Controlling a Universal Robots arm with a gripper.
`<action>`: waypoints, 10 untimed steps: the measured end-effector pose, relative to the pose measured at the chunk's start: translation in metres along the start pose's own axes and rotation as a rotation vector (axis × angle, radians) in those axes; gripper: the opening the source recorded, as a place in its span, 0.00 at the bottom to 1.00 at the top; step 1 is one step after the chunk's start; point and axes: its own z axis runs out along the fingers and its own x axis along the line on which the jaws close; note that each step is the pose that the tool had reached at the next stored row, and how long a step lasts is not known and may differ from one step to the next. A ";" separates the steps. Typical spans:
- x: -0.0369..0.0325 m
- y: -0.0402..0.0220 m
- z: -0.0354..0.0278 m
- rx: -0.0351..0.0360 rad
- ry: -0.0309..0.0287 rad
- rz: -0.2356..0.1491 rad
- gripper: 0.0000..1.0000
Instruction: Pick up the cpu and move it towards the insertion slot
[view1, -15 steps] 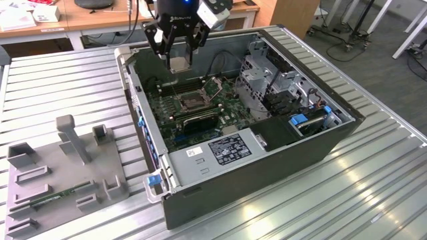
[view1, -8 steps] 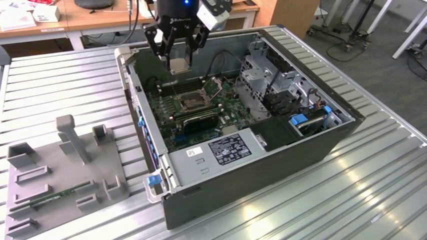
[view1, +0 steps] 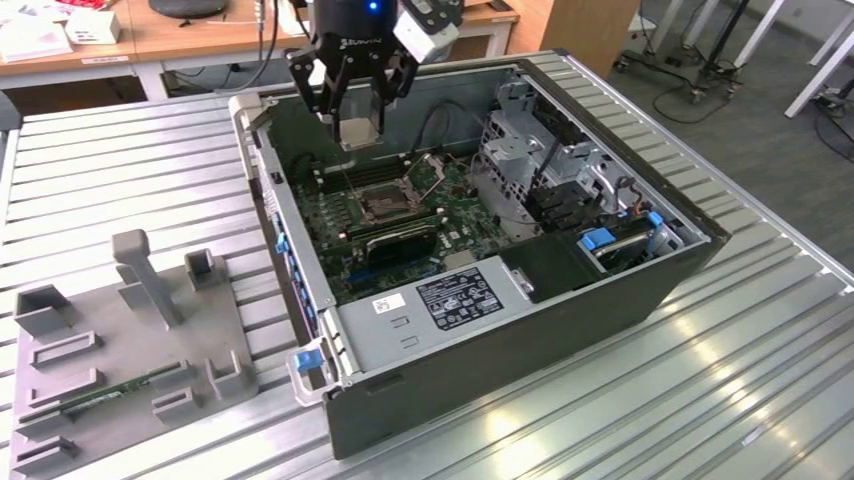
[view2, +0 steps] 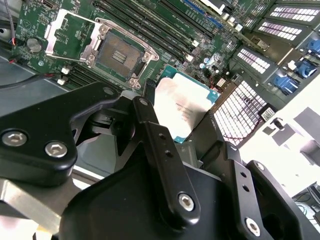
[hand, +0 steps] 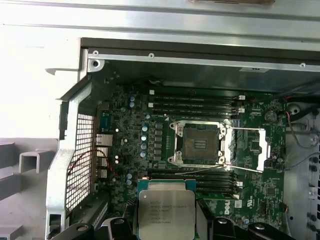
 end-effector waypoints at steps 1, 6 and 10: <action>0.0000 0.0000 0.0008 0.0001 0.0000 0.000 0.55; 0.0000 -0.0001 0.0052 0.0001 0.0001 0.000 0.55; 0.0000 -0.0002 0.0065 0.0004 0.0003 0.000 0.55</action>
